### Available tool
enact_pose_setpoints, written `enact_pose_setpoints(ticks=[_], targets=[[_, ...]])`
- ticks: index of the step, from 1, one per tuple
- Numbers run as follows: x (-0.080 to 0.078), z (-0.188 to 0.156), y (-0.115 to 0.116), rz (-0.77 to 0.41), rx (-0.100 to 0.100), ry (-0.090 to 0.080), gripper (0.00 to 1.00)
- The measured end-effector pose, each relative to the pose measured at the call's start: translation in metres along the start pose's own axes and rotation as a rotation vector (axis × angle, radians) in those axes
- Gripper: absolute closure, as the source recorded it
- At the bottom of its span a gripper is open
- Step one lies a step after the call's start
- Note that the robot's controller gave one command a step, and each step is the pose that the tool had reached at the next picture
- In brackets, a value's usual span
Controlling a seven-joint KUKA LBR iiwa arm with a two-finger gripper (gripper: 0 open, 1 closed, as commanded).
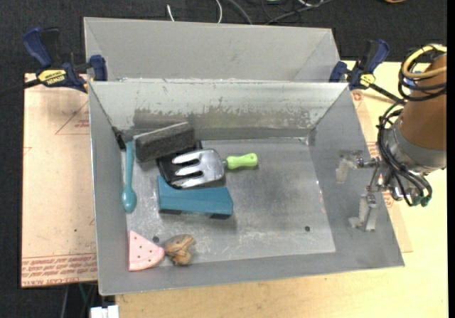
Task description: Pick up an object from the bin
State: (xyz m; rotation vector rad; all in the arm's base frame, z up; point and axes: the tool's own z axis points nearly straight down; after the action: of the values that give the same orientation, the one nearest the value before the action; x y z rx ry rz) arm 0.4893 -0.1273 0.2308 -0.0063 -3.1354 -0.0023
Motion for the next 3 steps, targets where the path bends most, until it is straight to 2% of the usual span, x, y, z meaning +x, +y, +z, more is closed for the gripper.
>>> enact_pose_setpoints(ticks=[1,2,3], targets=[[-0.002,-0.004,0.001,-0.004,0.002,-0.007,0.00],[-0.027,0.052,0.060,0.025,0.000,-0.009,0.00],[-0.022,0.087,0.100,-0.091,0.005,-0.015,0.00]])
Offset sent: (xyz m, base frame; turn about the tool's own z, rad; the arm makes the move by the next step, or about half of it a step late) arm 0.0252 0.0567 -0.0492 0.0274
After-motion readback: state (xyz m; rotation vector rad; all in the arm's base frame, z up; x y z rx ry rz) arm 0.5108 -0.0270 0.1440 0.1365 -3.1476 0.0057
